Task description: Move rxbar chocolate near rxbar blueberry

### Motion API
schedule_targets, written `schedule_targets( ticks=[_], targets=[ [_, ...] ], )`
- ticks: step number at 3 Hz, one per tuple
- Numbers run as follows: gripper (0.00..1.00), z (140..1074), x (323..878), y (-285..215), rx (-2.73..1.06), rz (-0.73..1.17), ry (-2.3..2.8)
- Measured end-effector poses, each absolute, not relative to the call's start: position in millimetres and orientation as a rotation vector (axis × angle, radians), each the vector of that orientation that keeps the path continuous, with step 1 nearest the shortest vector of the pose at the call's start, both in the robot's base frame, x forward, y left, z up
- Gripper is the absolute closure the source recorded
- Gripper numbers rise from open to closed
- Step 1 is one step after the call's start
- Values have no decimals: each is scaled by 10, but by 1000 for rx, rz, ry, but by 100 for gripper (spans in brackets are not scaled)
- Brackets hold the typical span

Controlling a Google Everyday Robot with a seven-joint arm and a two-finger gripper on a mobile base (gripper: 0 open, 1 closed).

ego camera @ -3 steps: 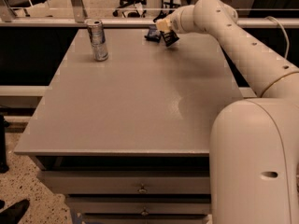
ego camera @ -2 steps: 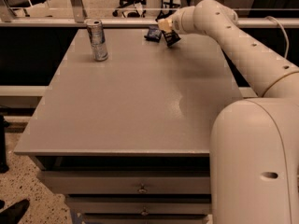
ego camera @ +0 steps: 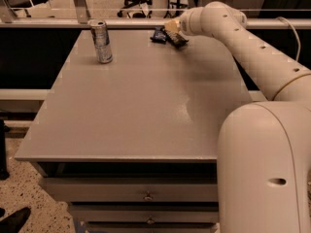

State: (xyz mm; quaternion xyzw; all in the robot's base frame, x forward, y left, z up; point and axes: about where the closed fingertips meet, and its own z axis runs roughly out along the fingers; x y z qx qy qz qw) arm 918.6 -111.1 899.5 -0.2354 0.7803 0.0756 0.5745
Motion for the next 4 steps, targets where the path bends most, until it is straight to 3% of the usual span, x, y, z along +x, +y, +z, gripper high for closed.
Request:
schedule_targets(
  ticks=[1,2,4],
  targets=[
    [0,8967,9206,-1060,-552,192,1833],
    [0,8987,9202,-1009,-565,205,1827],
    [0,9204,8419,-1294,-670,293,1757]
  ],
)
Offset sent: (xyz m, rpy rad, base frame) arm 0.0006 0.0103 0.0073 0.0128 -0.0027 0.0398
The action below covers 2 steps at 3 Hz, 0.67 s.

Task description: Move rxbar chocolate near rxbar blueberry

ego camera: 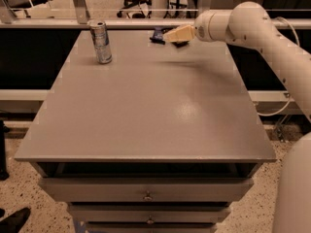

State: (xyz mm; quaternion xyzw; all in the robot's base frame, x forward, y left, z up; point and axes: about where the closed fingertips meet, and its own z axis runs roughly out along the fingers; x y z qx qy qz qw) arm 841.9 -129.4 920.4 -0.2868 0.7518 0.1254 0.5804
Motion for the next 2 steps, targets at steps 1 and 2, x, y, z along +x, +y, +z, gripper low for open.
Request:
schedule_targets(
  ticks=[1,2],
  targets=[
    [0,9246,7818,-1539,-748,330,1741],
    [0,9253,7152,-1961,-788,326,1738]
  ],
)
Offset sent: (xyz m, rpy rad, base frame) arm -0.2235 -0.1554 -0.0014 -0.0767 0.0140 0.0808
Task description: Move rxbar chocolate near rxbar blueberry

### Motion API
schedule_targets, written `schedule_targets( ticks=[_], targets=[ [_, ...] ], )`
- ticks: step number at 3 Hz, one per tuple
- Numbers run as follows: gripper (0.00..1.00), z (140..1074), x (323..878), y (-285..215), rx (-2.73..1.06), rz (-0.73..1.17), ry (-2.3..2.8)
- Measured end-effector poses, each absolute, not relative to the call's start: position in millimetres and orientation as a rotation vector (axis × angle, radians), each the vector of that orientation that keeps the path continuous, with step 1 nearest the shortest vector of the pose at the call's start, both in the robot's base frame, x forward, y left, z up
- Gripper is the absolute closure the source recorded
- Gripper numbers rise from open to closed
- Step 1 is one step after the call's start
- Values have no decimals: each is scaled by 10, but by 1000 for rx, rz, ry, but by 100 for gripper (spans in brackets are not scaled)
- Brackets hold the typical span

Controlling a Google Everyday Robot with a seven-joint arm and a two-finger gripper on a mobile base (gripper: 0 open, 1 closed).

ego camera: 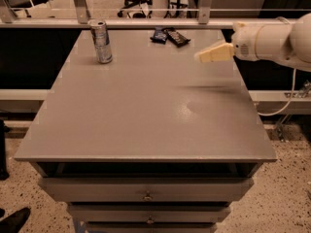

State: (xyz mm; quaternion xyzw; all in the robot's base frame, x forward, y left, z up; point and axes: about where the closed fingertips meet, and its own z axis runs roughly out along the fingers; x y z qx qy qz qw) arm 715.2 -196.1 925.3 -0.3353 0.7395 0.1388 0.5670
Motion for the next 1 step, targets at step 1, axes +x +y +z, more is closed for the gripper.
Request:
schedule_targets(
  ticks=[1],
  targets=[
    [0,9216,6945,-2410,-747,284,1758]
  ],
)
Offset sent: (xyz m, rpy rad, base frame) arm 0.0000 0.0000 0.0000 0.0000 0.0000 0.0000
